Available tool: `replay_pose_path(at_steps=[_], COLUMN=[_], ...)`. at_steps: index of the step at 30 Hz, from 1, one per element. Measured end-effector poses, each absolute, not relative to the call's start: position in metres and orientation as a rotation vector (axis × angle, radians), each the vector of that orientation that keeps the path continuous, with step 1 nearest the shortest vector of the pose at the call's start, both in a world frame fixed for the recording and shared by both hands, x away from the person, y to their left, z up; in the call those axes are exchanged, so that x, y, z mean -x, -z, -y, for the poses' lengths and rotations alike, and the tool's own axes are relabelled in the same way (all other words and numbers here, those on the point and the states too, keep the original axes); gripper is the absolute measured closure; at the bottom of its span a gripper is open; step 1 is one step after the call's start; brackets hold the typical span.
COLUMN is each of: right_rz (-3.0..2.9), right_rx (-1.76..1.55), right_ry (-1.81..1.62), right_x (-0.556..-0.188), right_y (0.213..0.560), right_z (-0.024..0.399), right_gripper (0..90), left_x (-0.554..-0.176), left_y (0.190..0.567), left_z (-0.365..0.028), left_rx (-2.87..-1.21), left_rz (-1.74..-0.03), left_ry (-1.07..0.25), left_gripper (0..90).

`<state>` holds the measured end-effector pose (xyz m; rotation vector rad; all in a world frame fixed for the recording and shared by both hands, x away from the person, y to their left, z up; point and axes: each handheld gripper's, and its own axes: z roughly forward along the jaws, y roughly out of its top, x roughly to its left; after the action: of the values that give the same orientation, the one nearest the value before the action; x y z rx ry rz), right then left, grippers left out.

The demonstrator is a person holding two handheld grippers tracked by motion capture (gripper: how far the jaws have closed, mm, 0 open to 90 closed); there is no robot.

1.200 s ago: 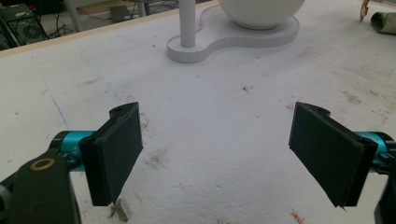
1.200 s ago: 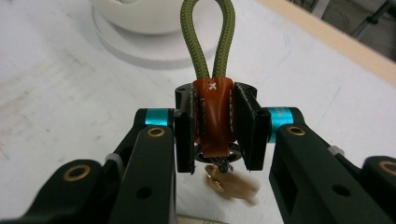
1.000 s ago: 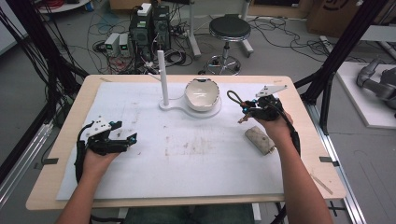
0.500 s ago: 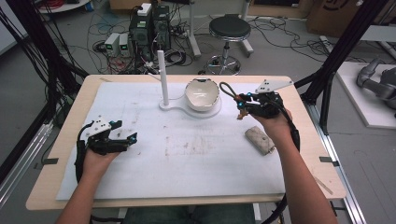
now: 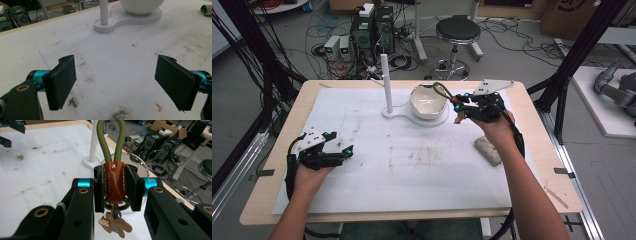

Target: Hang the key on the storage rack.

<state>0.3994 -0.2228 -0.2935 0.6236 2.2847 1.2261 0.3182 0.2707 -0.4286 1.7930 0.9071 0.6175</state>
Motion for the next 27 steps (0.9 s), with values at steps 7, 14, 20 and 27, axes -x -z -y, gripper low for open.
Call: replay_pose_path(at_steps=[7,14,20,27], right_rz=[-2.311,-2.323,-2.330,-2.342], right_rx=[-0.570,-0.508,-0.459,-0.430], right_ry=[-1.233,-1.251,-1.266,-1.245], right_x=[-0.411,-0.422,-0.429,-0.440], right_y=[0.293,0.291,0.287,0.286], right_z=[0.195,0.161,0.133,0.108], right_gripper=[71.8,71.8,71.8,71.7], left_x=[-0.308,-0.300,-0.294,-0.290], left_y=[0.429,0.429,0.429,0.429], left_z=[-0.279,-0.287,-0.292,-0.296], left_rx=[-1.787,-1.782,-1.775,-1.778], left_rz=[-0.922,-0.938,-0.942,-0.946], left_ry=[-0.634,-0.644,-0.646,-0.656], left_gripper=[17.3,17.3,17.3,17.3])
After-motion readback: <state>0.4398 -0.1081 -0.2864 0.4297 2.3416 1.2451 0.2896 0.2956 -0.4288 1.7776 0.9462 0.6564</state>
